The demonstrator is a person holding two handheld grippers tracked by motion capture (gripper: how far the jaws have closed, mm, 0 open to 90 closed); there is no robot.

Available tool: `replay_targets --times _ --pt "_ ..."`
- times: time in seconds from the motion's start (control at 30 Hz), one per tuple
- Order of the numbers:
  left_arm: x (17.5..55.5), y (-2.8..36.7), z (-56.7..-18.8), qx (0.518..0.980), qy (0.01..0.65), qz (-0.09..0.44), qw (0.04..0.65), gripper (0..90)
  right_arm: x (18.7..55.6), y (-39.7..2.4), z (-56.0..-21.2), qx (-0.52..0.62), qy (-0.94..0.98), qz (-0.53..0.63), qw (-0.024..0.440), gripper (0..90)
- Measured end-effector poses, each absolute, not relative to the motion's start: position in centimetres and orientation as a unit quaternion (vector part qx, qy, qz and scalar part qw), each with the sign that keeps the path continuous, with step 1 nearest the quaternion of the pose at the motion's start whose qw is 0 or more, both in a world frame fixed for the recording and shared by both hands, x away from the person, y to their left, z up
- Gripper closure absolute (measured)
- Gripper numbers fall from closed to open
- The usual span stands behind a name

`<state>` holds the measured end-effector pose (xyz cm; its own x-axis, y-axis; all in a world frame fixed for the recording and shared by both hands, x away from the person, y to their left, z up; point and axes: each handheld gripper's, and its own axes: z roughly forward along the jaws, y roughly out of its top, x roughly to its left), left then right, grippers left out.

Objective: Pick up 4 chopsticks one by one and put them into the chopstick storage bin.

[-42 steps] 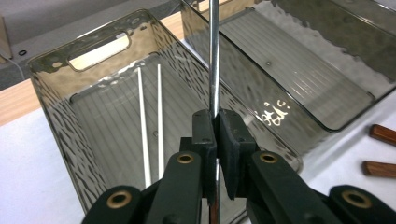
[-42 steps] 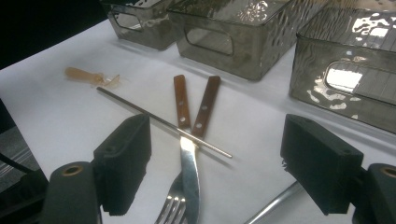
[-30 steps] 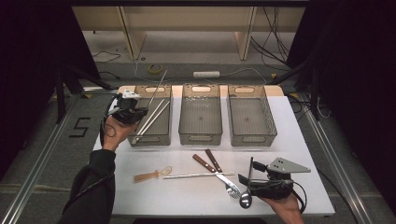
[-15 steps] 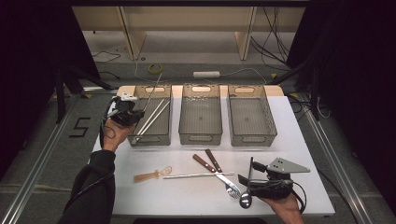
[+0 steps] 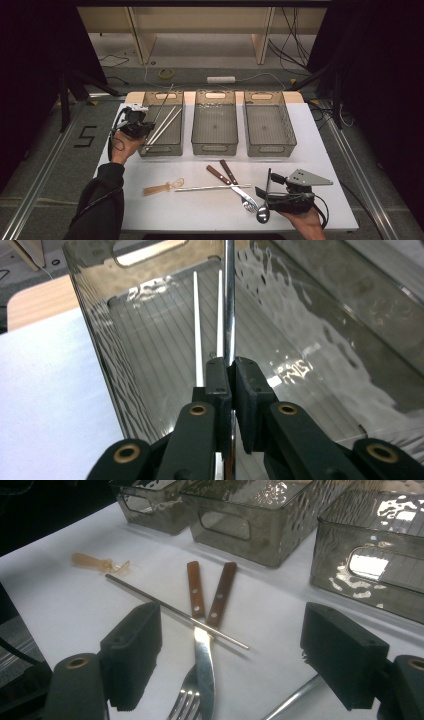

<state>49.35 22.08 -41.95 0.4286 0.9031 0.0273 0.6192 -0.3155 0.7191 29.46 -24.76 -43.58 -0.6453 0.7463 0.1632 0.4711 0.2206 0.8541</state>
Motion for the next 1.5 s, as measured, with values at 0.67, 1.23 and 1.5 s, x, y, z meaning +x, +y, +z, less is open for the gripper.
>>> replay_targets --times 0.67,1.23,1.5 --pt "49.6 22.1 -42.8 0.782 0.503 0.21 0.304 82.9 29.4 -24.7 -43.6 0.395 0.768 0.482 0.144 25.6" --pt "47.5 21.3 -40.8 0.803 0.48 0.171 0.309 52.8 29.3 -24.8 -43.5 0.394 0.769 0.483 0.146 25.7" --pt "45.6 18.9 -39.2 0.839 0.432 0.135 0.303 35.3 29.3 -24.8 -43.4 0.394 0.768 0.483 0.148 25.6"
